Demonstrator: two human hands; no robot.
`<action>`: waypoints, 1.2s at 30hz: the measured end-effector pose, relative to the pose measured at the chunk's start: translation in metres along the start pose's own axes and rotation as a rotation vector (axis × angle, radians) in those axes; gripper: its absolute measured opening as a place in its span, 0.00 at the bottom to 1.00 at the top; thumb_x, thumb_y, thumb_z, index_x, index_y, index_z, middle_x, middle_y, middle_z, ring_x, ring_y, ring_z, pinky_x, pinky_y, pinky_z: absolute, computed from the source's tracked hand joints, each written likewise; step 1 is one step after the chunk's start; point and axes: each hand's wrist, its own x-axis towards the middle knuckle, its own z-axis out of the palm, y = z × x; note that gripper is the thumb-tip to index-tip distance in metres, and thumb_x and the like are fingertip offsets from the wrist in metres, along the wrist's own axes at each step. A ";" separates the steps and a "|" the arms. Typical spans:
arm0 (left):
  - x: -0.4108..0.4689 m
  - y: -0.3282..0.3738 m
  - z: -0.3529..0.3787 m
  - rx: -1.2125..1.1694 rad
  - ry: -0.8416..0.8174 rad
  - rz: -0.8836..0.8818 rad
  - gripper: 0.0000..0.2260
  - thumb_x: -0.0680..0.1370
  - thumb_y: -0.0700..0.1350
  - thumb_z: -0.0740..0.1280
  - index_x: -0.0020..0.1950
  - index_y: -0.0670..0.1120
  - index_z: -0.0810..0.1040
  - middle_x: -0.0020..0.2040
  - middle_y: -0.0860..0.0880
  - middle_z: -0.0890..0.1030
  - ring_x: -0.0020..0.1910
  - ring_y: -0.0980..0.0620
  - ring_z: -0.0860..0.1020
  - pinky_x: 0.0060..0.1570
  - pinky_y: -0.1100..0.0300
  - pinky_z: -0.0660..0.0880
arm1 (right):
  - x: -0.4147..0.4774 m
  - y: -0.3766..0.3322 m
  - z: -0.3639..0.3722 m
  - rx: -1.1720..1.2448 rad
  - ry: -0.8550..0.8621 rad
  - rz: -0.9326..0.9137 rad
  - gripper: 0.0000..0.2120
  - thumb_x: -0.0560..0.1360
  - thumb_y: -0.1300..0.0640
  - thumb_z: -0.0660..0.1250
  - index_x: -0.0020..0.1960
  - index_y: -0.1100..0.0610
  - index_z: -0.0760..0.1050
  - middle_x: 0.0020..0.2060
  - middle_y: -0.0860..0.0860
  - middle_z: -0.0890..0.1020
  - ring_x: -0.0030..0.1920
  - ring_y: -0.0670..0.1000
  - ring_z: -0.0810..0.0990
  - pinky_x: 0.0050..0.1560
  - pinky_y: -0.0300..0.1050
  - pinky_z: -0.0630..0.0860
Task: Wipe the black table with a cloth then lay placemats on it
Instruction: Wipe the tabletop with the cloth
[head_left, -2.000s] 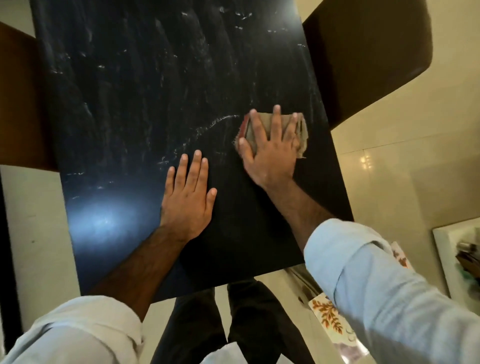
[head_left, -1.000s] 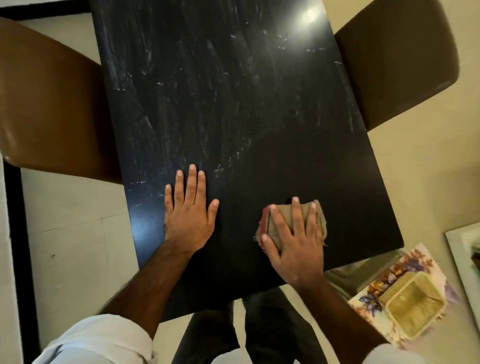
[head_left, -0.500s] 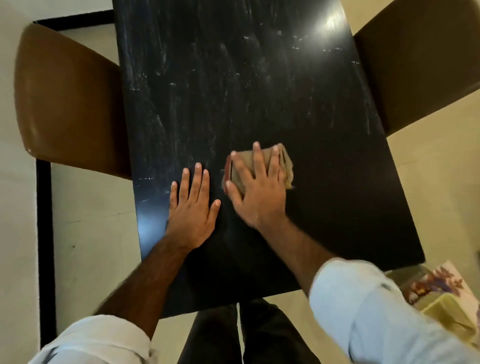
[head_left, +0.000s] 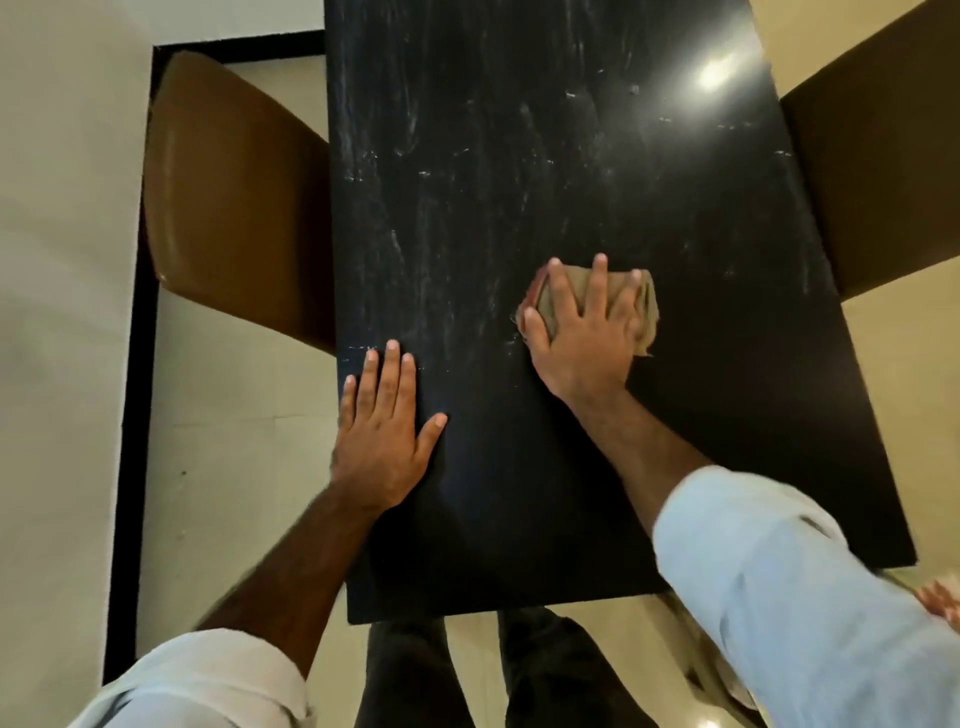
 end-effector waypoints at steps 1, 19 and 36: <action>0.001 0.001 0.000 -0.007 -0.007 0.004 0.41 0.84 0.72 0.38 0.89 0.49 0.34 0.88 0.48 0.30 0.87 0.45 0.31 0.87 0.40 0.40 | 0.004 -0.022 0.004 -0.007 0.011 -0.029 0.36 0.83 0.28 0.51 0.88 0.39 0.53 0.89 0.58 0.52 0.86 0.74 0.46 0.79 0.75 0.61; 0.015 -0.103 -0.032 -0.018 -0.133 0.253 0.66 0.69 0.89 0.50 0.86 0.44 0.28 0.84 0.45 0.22 0.85 0.44 0.26 0.85 0.37 0.36 | -0.017 -0.109 0.018 -0.025 -0.032 0.133 0.36 0.85 0.29 0.49 0.89 0.39 0.47 0.89 0.57 0.47 0.86 0.73 0.42 0.82 0.78 0.54; 0.012 -0.024 -0.043 -0.048 0.009 0.473 0.39 0.87 0.69 0.48 0.89 0.52 0.33 0.87 0.48 0.27 0.86 0.42 0.29 0.85 0.33 0.38 | -0.113 -0.081 -0.021 0.289 -0.082 0.178 0.30 0.89 0.51 0.59 0.89 0.45 0.54 0.89 0.49 0.54 0.89 0.53 0.48 0.88 0.61 0.52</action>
